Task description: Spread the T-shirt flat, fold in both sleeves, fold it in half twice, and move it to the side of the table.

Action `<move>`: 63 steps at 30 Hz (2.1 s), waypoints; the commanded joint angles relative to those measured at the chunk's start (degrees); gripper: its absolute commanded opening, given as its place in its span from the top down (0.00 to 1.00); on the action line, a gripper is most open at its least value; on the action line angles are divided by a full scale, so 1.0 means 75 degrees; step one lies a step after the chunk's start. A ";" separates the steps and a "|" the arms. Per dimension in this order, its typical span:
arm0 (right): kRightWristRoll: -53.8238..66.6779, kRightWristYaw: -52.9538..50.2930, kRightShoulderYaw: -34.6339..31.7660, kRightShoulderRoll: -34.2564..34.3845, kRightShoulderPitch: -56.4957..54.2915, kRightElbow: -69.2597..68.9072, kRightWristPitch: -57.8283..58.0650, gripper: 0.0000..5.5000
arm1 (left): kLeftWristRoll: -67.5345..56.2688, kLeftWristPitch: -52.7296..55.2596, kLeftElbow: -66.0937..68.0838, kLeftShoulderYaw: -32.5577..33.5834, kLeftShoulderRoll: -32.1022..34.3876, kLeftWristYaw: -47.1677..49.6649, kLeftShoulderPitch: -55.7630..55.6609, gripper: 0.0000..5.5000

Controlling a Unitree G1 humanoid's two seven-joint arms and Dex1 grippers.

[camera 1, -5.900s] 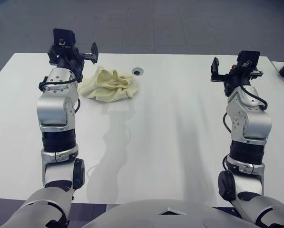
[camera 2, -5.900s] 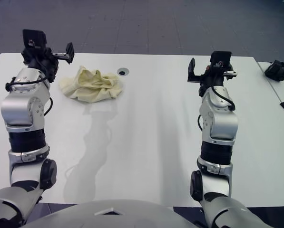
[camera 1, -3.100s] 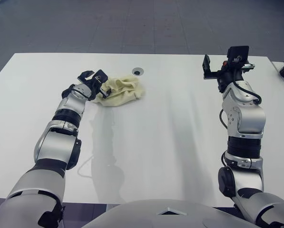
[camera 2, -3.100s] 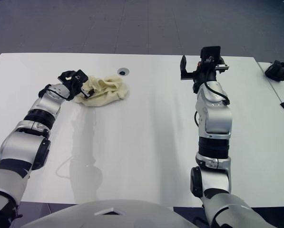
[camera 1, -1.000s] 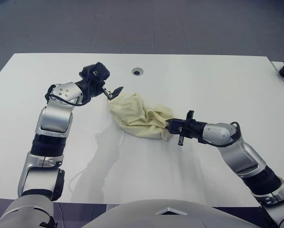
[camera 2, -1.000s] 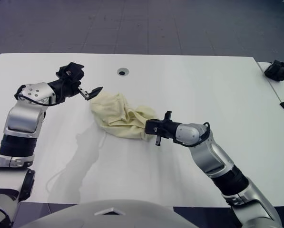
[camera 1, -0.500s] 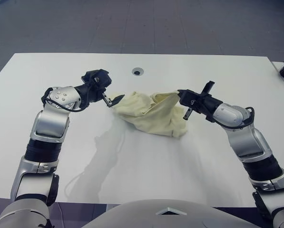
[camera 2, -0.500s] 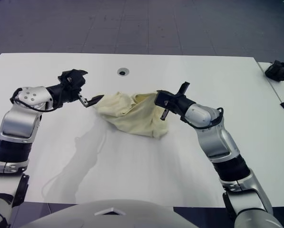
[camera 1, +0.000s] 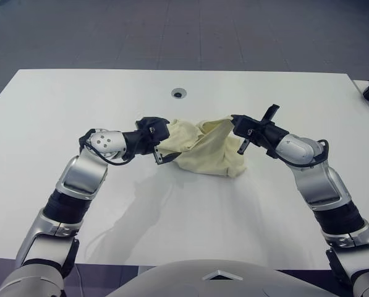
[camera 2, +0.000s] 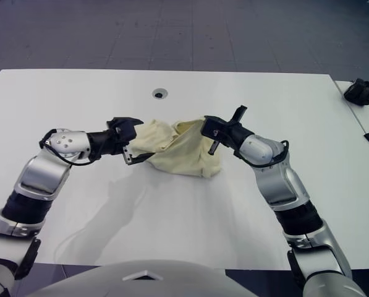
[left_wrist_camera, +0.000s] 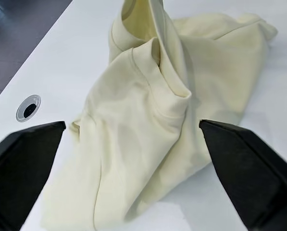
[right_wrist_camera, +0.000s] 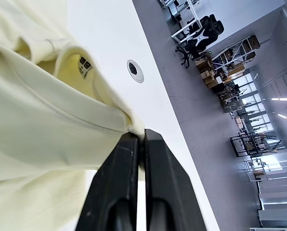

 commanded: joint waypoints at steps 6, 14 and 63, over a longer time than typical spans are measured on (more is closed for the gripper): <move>-0.0006 0.0028 -0.0123 0.0024 -0.0039 0.0060 -0.0076 1.00 | 0.0352 -0.0210 0.0556 -0.0480 -0.0296 0.0063 -0.0308 0.34; -0.0036 0.0044 -0.0066 0.0066 -0.0084 0.0127 -0.0120 1.00 | 0.0358 -0.0239 0.0480 -0.0594 -0.0306 -0.0009 -0.0226 0.60; -0.0032 0.0046 -0.0387 0.0065 -0.3192 0.3772 -0.1667 1.00 | 0.1051 -0.2170 0.5208 0.0484 -0.0719 0.1339 -0.4215 1.00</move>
